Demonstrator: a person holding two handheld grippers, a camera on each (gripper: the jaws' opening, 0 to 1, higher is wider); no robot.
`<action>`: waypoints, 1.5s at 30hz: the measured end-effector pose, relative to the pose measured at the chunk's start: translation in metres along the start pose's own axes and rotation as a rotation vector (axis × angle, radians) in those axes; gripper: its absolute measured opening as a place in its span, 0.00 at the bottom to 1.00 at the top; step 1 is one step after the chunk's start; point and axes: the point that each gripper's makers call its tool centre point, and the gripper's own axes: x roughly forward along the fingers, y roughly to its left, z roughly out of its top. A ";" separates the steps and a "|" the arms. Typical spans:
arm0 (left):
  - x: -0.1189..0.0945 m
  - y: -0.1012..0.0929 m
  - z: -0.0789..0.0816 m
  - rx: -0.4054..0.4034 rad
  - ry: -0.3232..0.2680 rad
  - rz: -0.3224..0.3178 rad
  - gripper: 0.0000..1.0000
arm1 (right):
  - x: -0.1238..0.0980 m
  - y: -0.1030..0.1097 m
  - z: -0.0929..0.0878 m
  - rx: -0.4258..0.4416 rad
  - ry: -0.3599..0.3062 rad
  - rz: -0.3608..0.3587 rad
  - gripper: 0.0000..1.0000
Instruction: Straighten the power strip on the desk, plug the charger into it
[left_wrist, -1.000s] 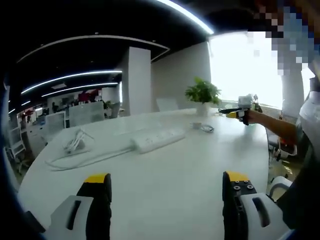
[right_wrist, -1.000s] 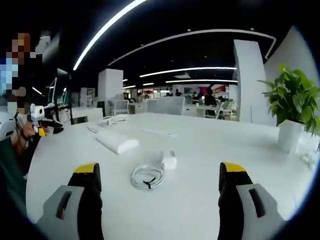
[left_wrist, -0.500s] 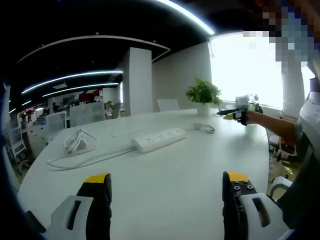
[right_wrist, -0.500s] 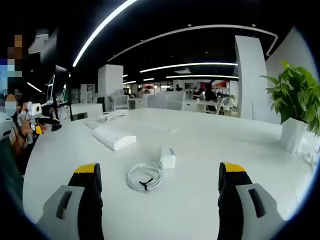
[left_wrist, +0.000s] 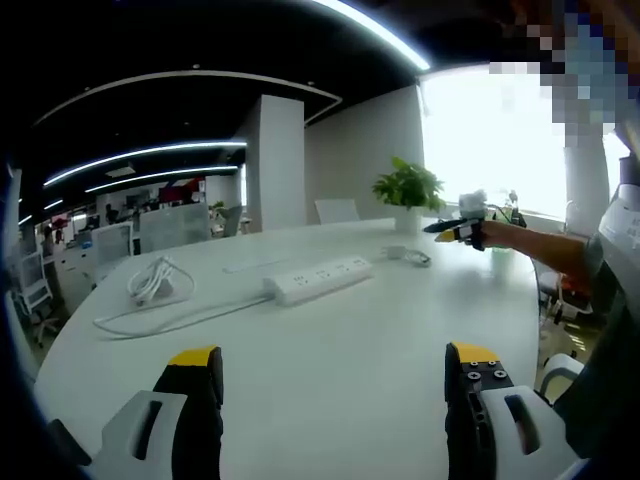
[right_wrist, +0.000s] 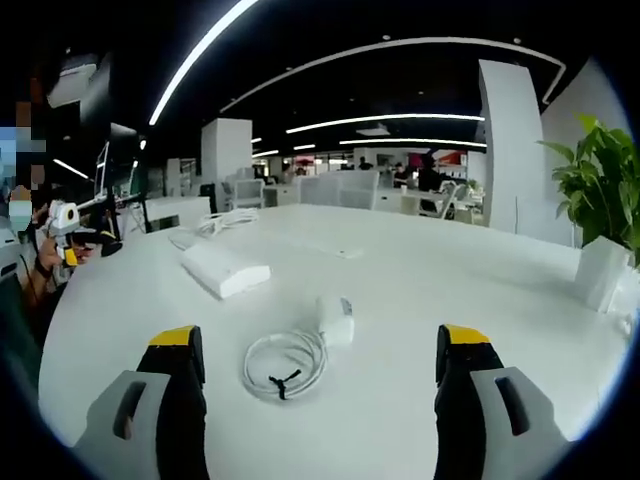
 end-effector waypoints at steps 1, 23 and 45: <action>0.000 0.001 0.000 0.000 -0.001 0.001 0.95 | 0.001 -0.002 0.000 0.003 0.004 0.000 0.94; 0.003 0.012 -0.007 -0.021 0.006 0.012 0.95 | 0.039 0.000 -0.010 0.008 0.054 0.030 0.90; 0.007 0.021 -0.014 -0.038 0.021 0.026 0.95 | 0.066 -0.005 -0.016 0.038 0.065 0.045 0.81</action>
